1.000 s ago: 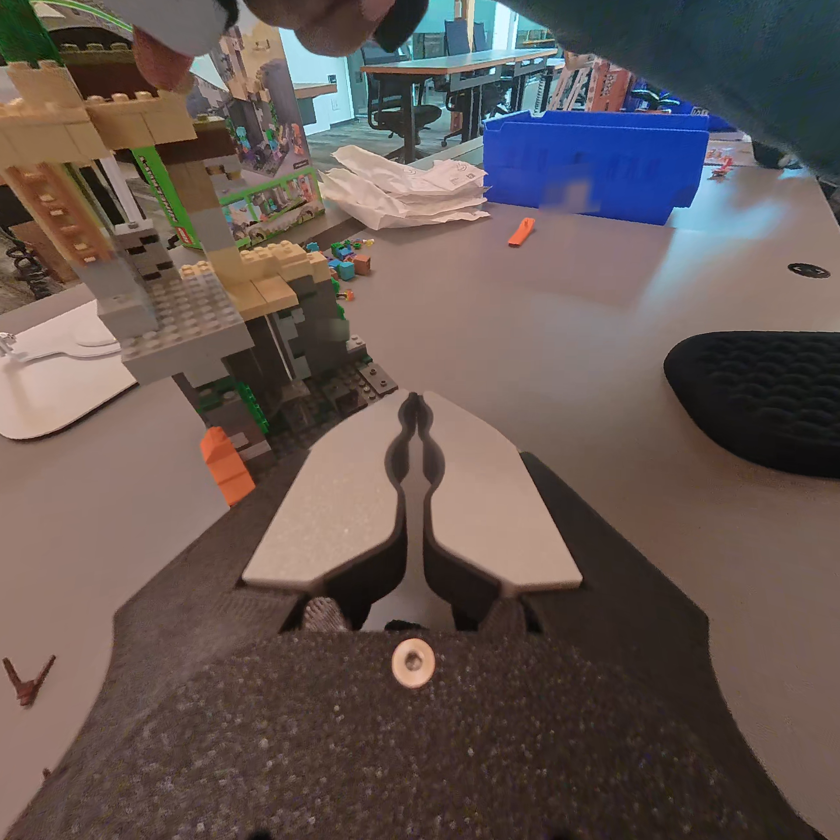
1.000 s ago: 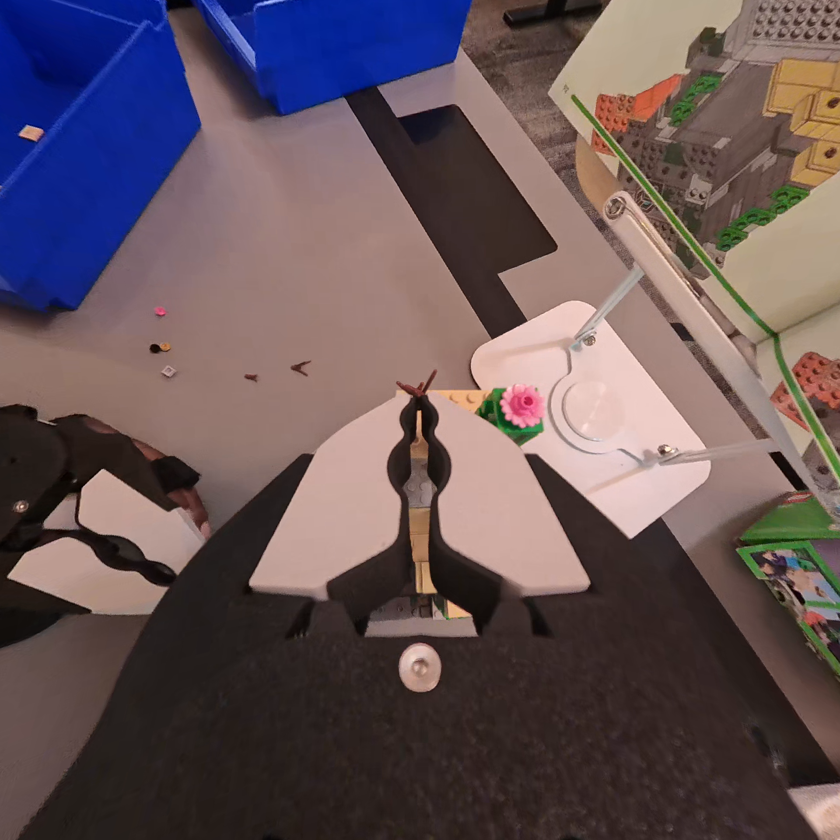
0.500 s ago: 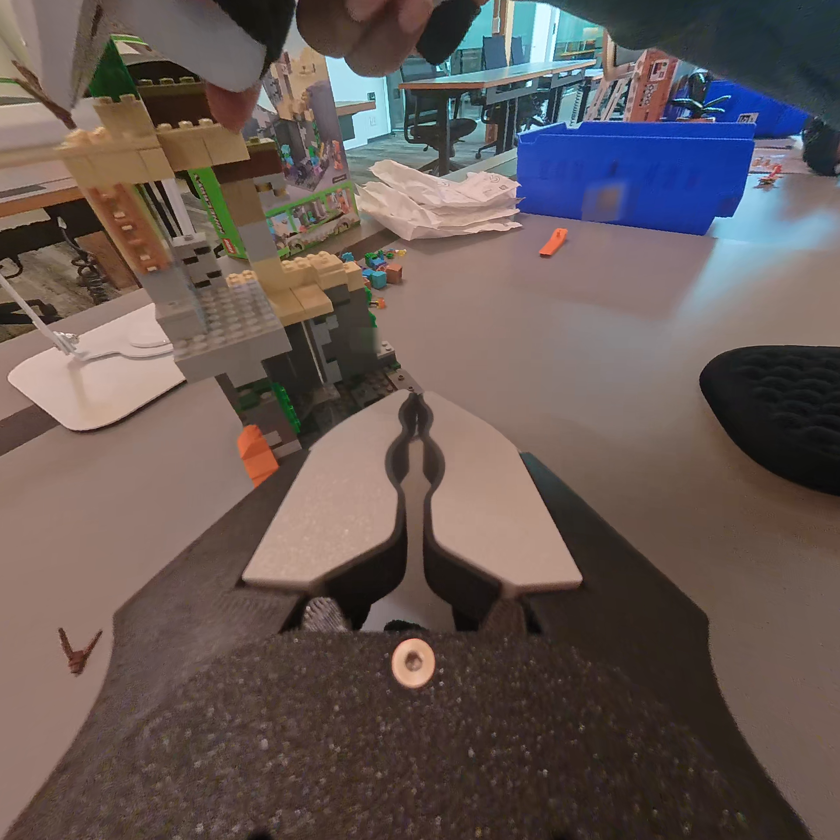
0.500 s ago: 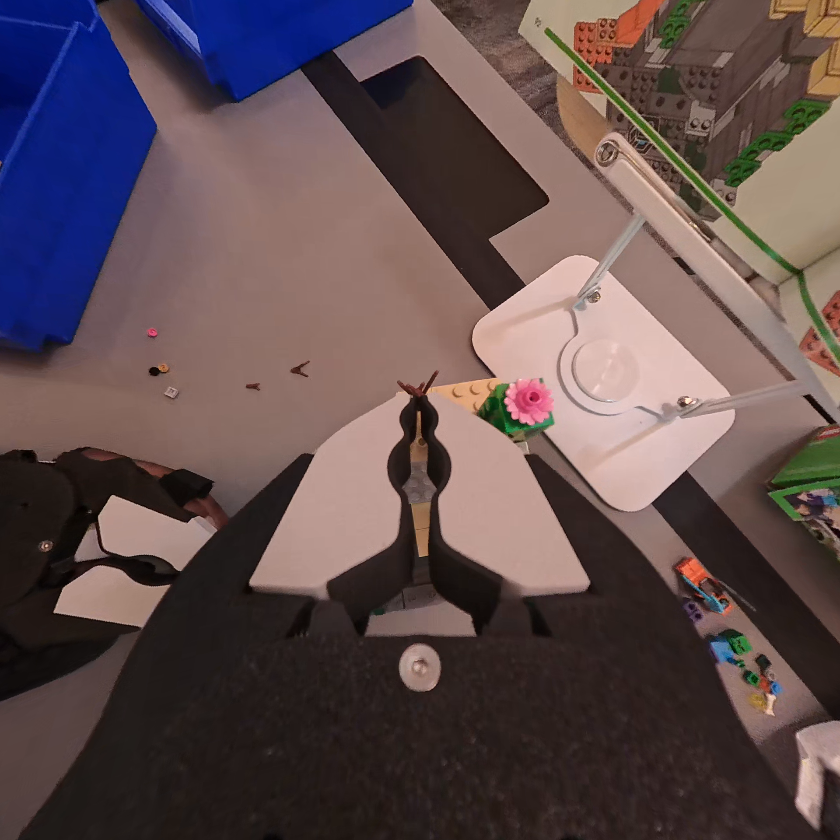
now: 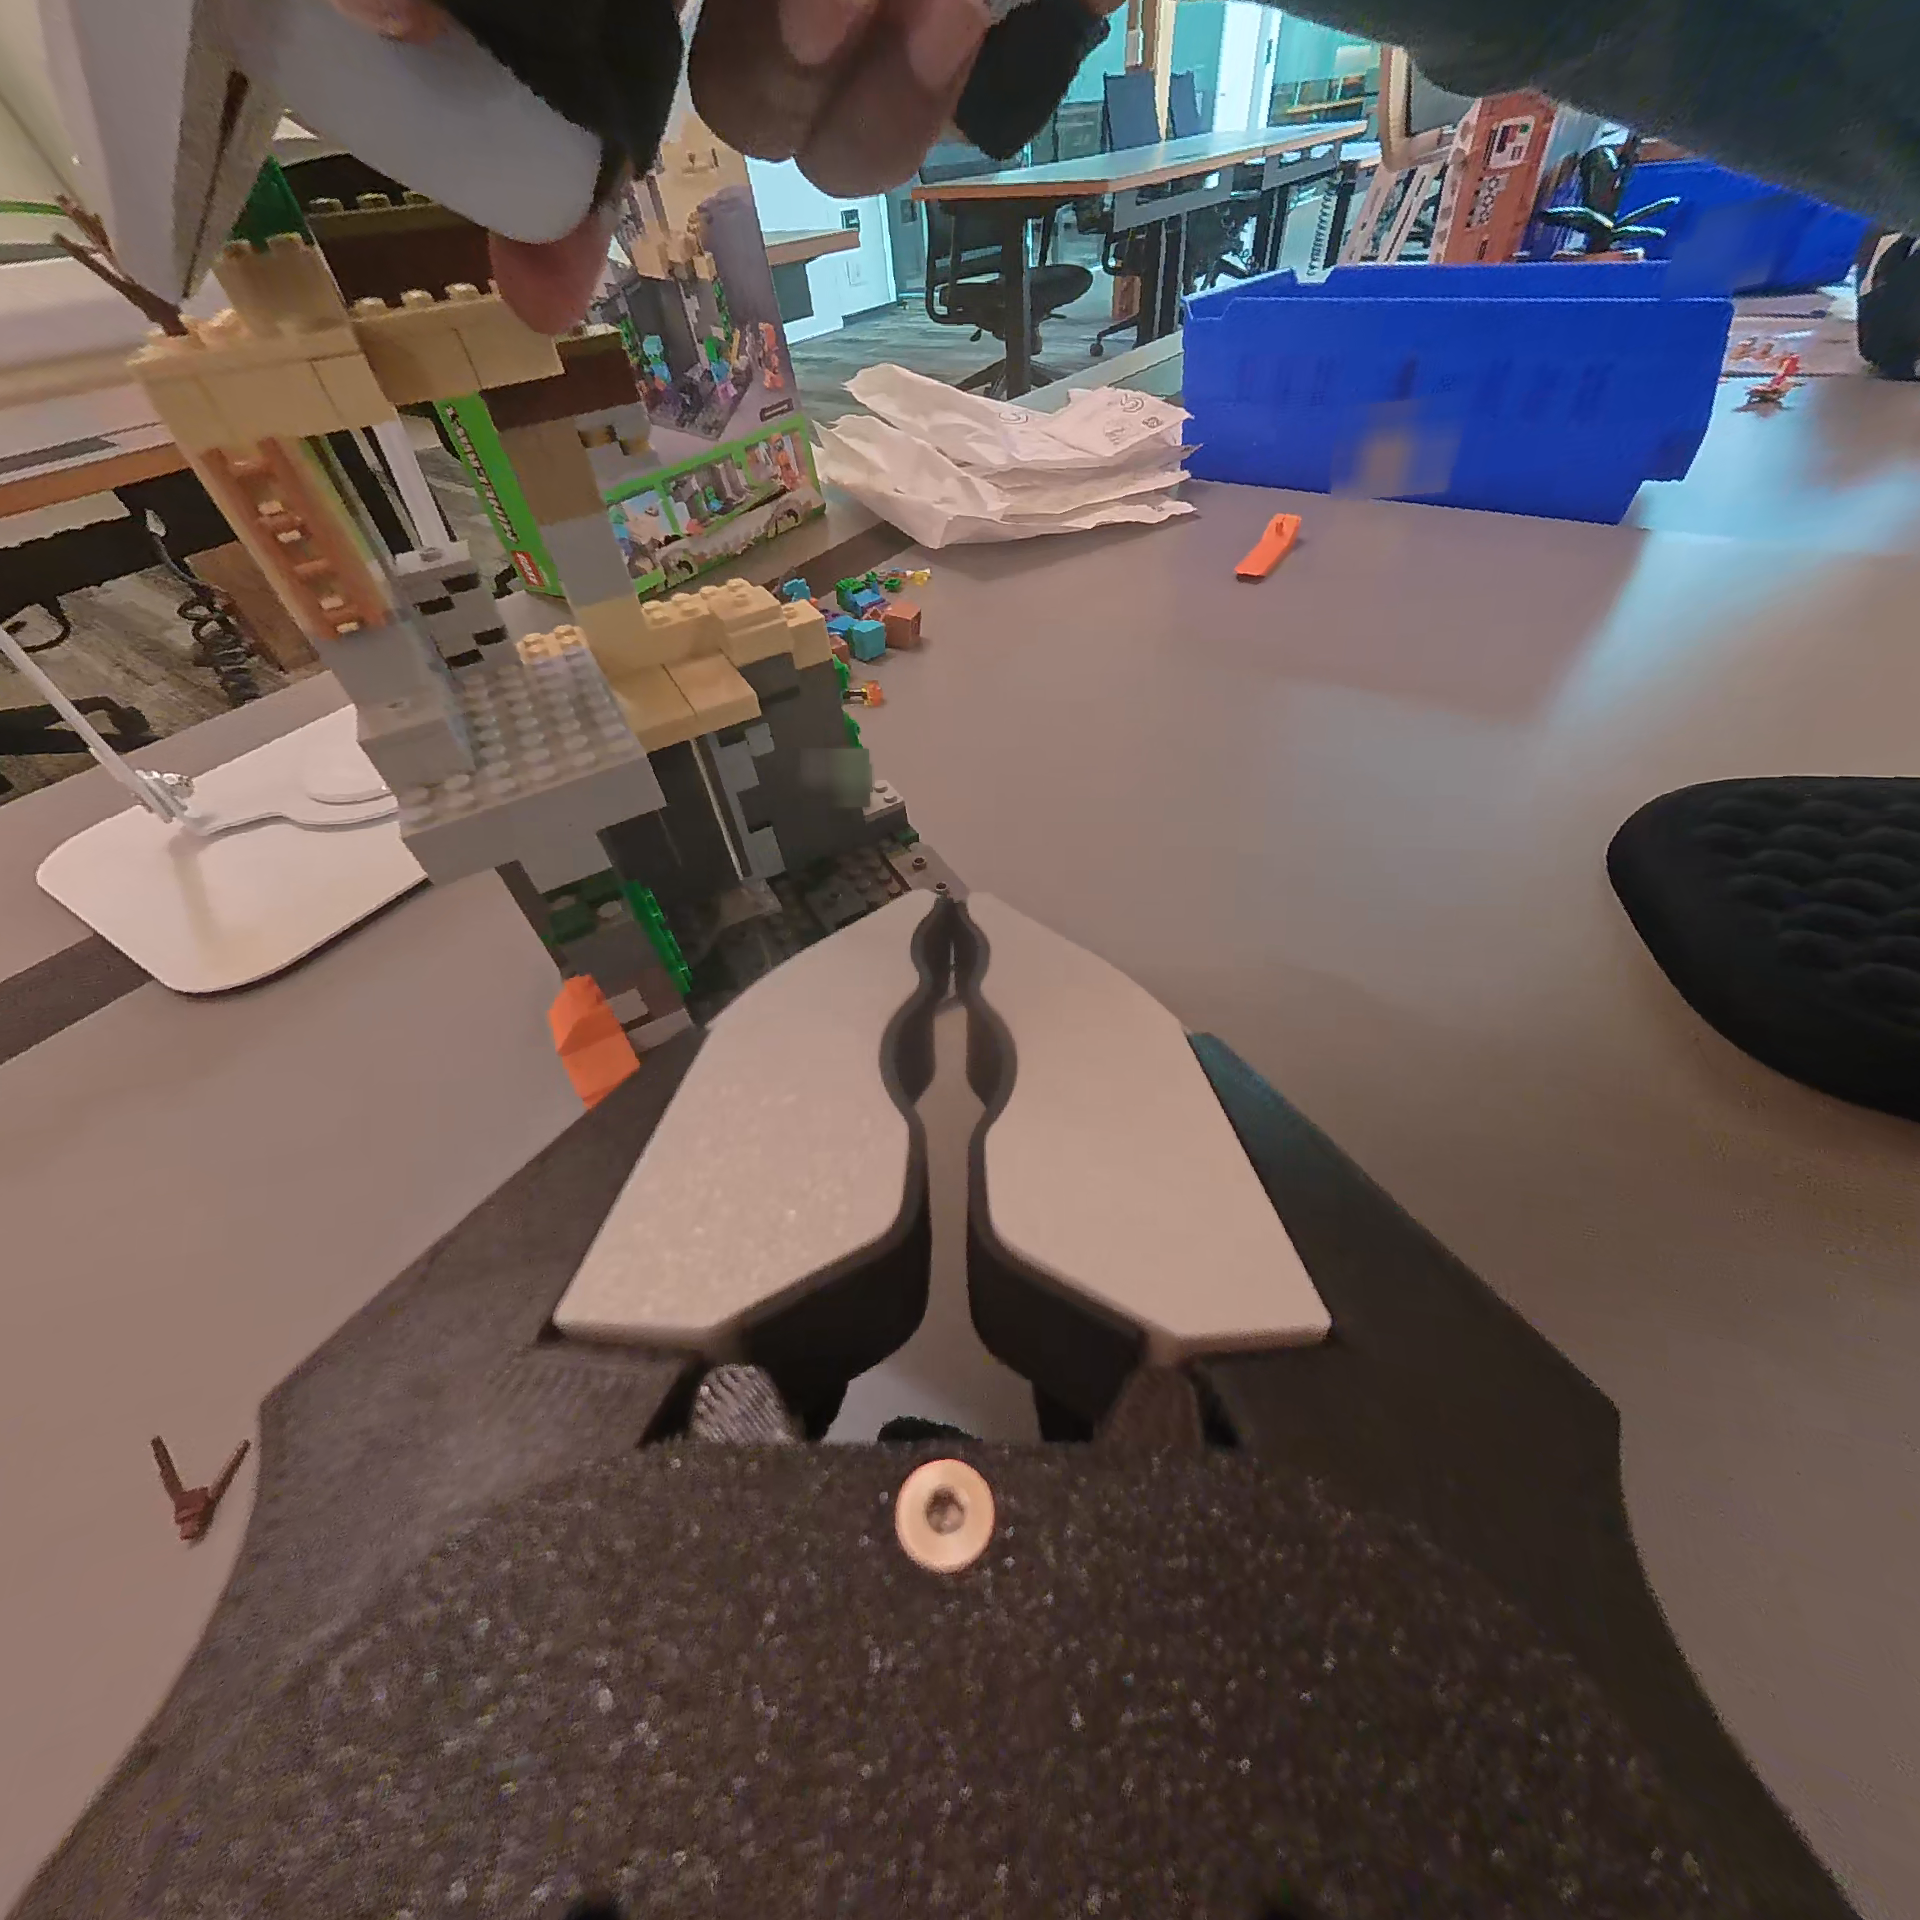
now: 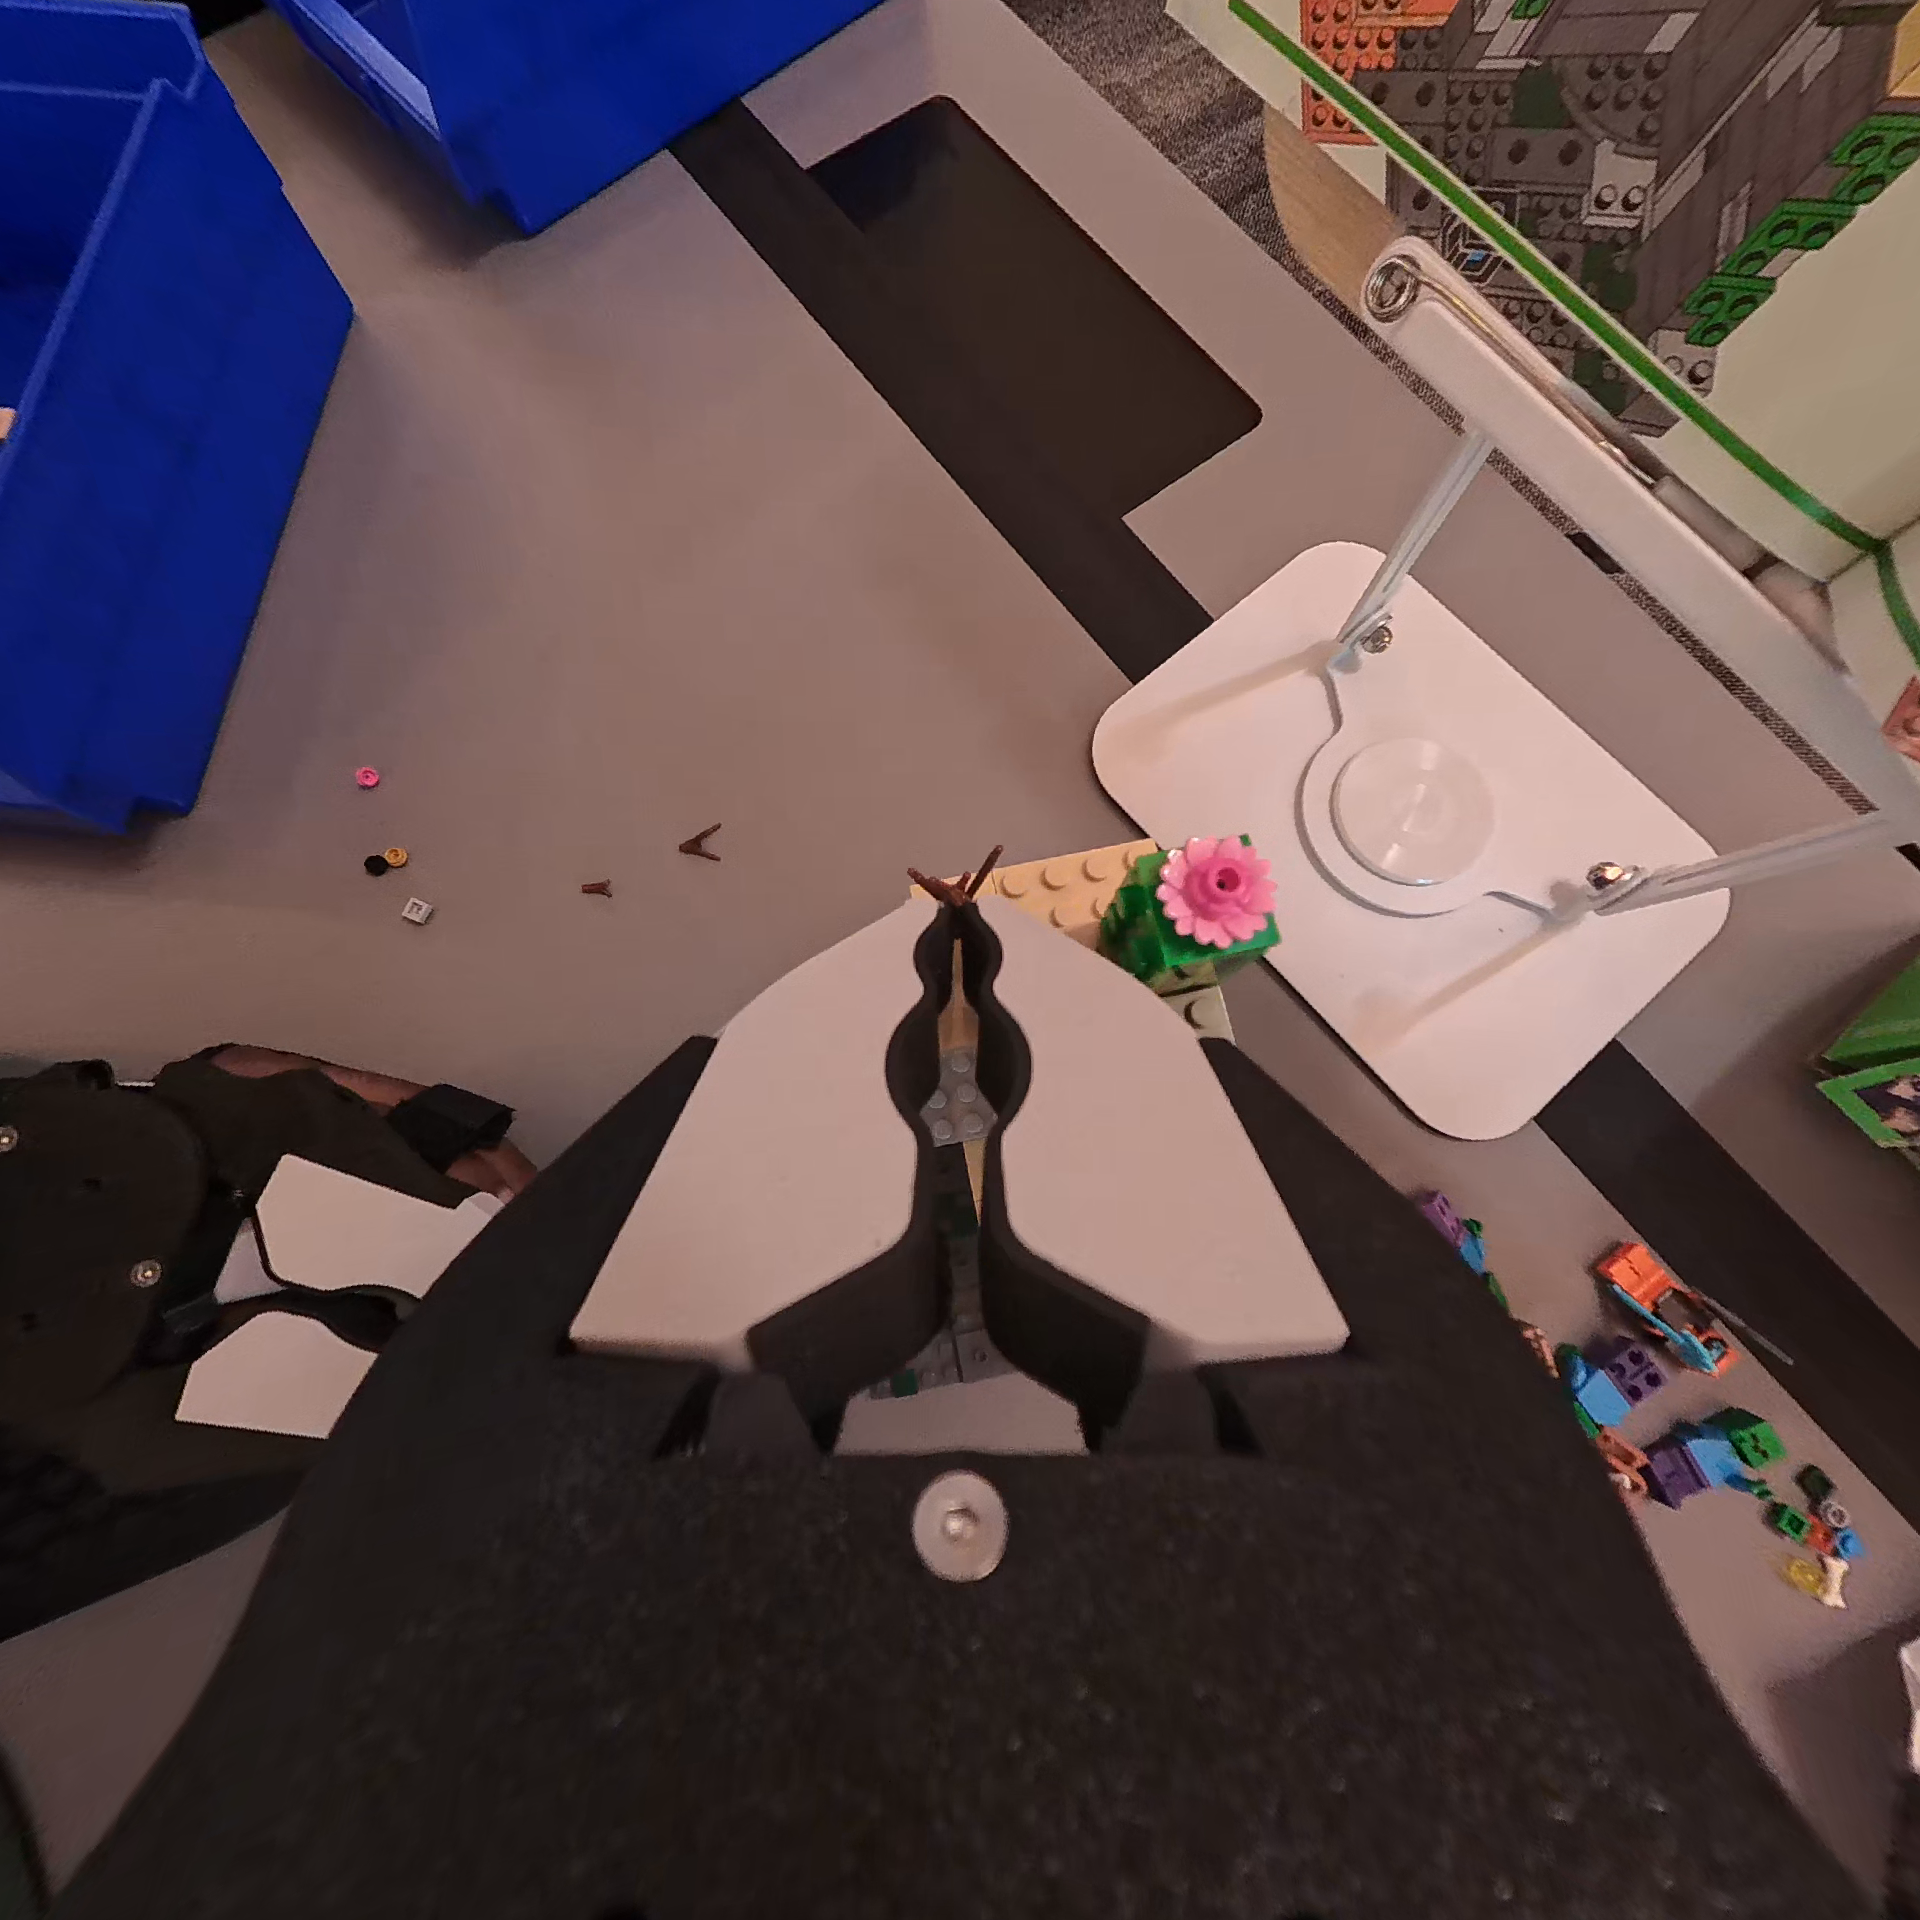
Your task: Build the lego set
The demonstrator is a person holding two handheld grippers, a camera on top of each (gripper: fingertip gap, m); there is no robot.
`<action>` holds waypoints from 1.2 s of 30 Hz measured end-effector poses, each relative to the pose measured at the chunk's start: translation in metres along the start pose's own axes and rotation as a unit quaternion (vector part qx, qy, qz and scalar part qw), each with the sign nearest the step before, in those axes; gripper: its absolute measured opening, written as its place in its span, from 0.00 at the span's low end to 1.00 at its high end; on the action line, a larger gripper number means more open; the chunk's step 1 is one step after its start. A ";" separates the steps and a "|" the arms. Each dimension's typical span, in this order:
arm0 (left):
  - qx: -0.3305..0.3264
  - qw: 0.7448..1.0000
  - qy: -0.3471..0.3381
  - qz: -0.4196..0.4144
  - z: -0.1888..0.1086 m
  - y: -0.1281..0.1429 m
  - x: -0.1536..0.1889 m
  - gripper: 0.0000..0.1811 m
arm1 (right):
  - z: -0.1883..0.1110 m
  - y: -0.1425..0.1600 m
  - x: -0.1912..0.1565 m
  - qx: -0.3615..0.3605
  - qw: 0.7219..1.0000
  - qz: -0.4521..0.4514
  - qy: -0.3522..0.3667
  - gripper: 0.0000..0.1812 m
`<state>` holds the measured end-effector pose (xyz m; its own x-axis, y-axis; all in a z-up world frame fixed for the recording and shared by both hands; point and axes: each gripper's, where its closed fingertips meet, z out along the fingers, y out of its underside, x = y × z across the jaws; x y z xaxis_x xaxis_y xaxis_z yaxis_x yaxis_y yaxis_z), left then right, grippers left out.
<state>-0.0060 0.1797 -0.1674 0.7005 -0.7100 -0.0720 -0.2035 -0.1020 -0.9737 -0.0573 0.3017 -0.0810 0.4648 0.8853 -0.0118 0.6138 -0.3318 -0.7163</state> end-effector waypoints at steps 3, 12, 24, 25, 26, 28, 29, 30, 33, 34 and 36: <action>-0.001 1.000 0.000 0.000 0.000 0.001 0.000 0.00 | 0.000 0.001 0.000 -0.001 1.000 0.003 -0.003 0.01; -0.006 1.000 0.001 0.005 0.001 0.002 0.001 0.00 | 0.000 0.003 -0.001 -0.020 1.000 0.015 -0.015 0.01; -0.003 1.000 -0.004 0.008 0.001 0.000 0.001 0.00 | 0.000 0.004 -0.002 -0.028 0.999 0.021 -0.022 0.01; -0.002 1.000 -0.004 0.009 0.001 0.000 0.001 0.00 | 0.000 0.004 -0.002 -0.028 0.999 0.019 -0.022 0.01; -0.002 1.000 -0.005 0.009 0.001 0.000 0.001 0.00 | 0.000 0.004 -0.002 -0.028 0.999 0.019 -0.022 0.01; -0.003 1.000 -0.005 0.009 0.001 0.000 0.001 0.00 | 0.000 0.004 -0.002 -0.029 0.999 0.018 -0.022 0.01; -0.003 1.000 -0.005 0.009 0.001 0.000 0.001 0.00 | 0.000 0.004 -0.002 -0.029 0.999 0.017 -0.022 0.01; -0.003 1.000 -0.004 0.009 0.001 0.000 0.001 0.00 | 0.000 0.004 -0.002 -0.030 0.999 0.016 -0.022 0.01; -0.003 1.000 -0.004 0.009 0.001 0.000 0.001 0.00 | 0.000 0.004 -0.002 -0.033 0.999 0.012 -0.021 0.01; -0.004 1.000 -0.003 0.009 0.001 0.000 0.001 0.00 | 0.000 0.004 -0.002 -0.035 0.999 0.012 -0.021 0.01; -0.004 1.000 -0.003 0.009 0.001 0.001 0.001 0.00 | 0.000 0.004 -0.002 -0.036 0.999 0.012 -0.021 0.01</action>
<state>-0.0044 0.1796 -0.1684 0.7008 -0.7075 -0.0916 -0.2219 -0.0942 -0.9705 -0.0558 0.2985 -0.0843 0.4538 0.8892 -0.0582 0.6482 -0.3742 -0.6632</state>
